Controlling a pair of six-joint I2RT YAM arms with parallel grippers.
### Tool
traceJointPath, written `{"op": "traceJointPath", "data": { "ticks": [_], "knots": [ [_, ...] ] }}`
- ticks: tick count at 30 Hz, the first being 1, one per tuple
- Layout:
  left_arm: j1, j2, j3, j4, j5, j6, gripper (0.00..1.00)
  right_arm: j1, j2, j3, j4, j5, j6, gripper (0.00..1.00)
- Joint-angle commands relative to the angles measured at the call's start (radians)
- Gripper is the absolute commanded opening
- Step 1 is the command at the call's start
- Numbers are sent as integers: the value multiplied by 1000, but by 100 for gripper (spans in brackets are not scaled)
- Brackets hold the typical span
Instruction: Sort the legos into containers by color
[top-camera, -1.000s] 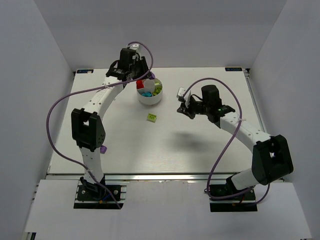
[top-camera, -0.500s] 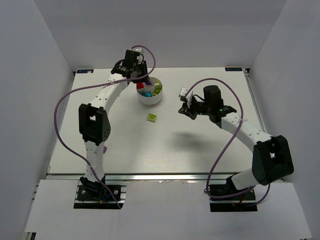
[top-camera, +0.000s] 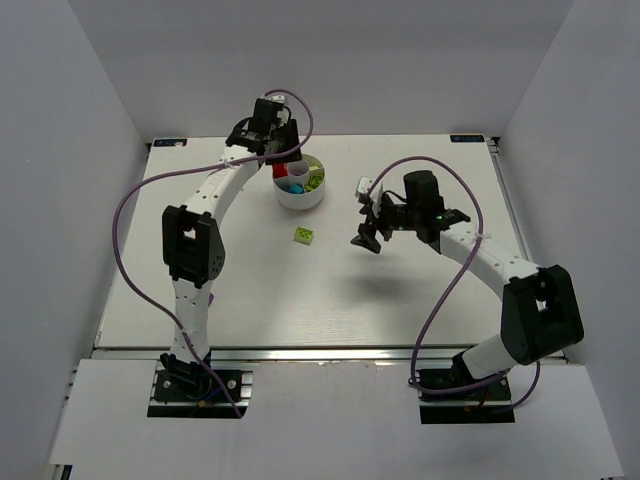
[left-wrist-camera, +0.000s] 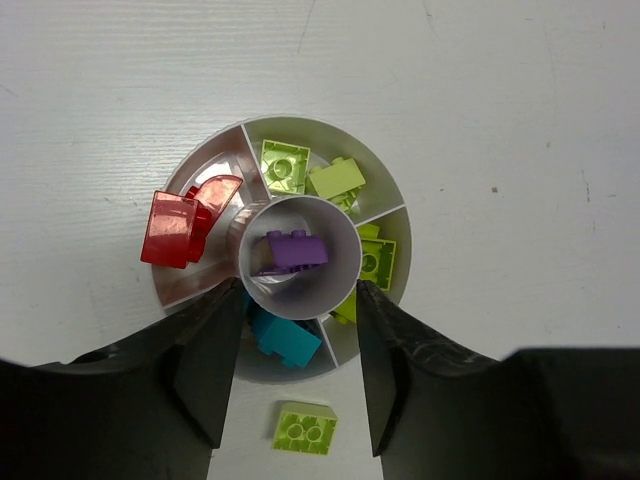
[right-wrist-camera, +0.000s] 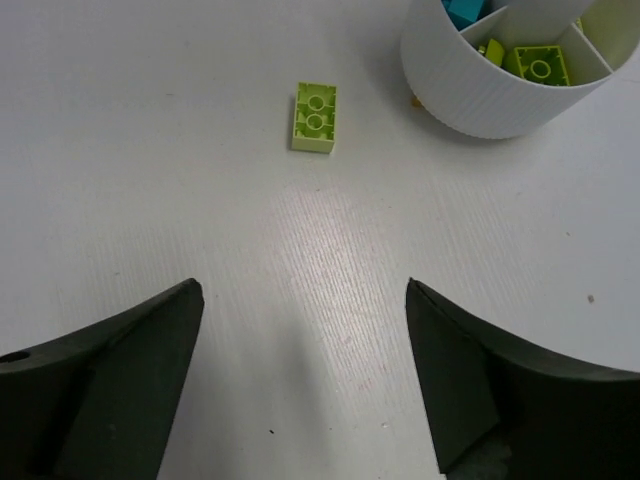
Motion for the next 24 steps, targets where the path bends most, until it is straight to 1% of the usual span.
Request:
{"op": "traceJointPath", "data": {
  "ticks": [1, 4, 6, 7, 8, 9, 10, 11, 12, 13, 14, 15, 16, 17, 18, 19, 21, 22, 23, 24],
  "knots": [
    [-6, -98, 18, -20, -19, 2, 59, 1, 26, 58, -28, -45, -33, 89],
    [-6, -159, -18, -29, -36, -7, 63, 5, 29, 53, 13, -60, -45, 90],
    [-4, -276, -139, 3, -73, -22, 70, 16, 68, 81, -10, -92, -44, 89],
    [-4, -328, -196, 20, -90, -32, 74, 25, 97, 169, -66, -100, -92, 89],
    [-2, -385, -260, 38, -125, -42, 83, 65, 136, 226, -217, -82, -112, 89],
    [7, -501, -398, 73, -139, -70, 88, 87, 201, 274, -265, -43, -116, 89],
    [14, -560, -469, 89, -147, -84, 91, 105, 226, 327, -292, -25, -93, 89],
    [27, -619, -535, 101, -153, -102, 95, 142, 245, 336, -277, 1, -67, 86],
    [37, -728, -653, 104, -157, -117, 97, 162, 280, 345, -266, 65, -45, 80],
    [68, -777, -705, 100, -158, -145, 98, 186, 300, 357, -261, 110, -27, 77],
    [85, -825, -753, 89, -159, -159, 98, 226, 323, 400, -260, 148, 36, 70],
    [99, -871, -797, 78, -161, -170, 98, 240, 373, 427, -263, 212, 73, 59],
    [132, -955, -880, 54, -164, -193, 98, 254, 397, 458, -275, 231, 102, 58],
    [148, -997, -919, 45, -165, -200, 98, 278, 420, 508, -281, 253, 158, 58],
    [160, -1034, -956, 34, -168, -206, 98, 291, 458, 529, -272, 324, 189, 62],
    [181, -1102, -1024, 14, -179, -226, 98, 303, 475, 549, -274, 352, 208, 66],
    [197, -1158, -1086, -7, -188, -242, 98, 332, 524, 604, -271, 432, 240, 79],
    [208, -1201, -1136, -32, -194, -260, 98, 347, 538, 621, -274, 452, 240, 82],
    [209, -1221, -1158, -41, -196, -268, 98, 354, 555, 636, -277, 475, 237, 86],
    [211, -1238, -1180, -61, -197, -282, 98, 357, 587, 668, -277, 509, 234, 88]
  ]
}}
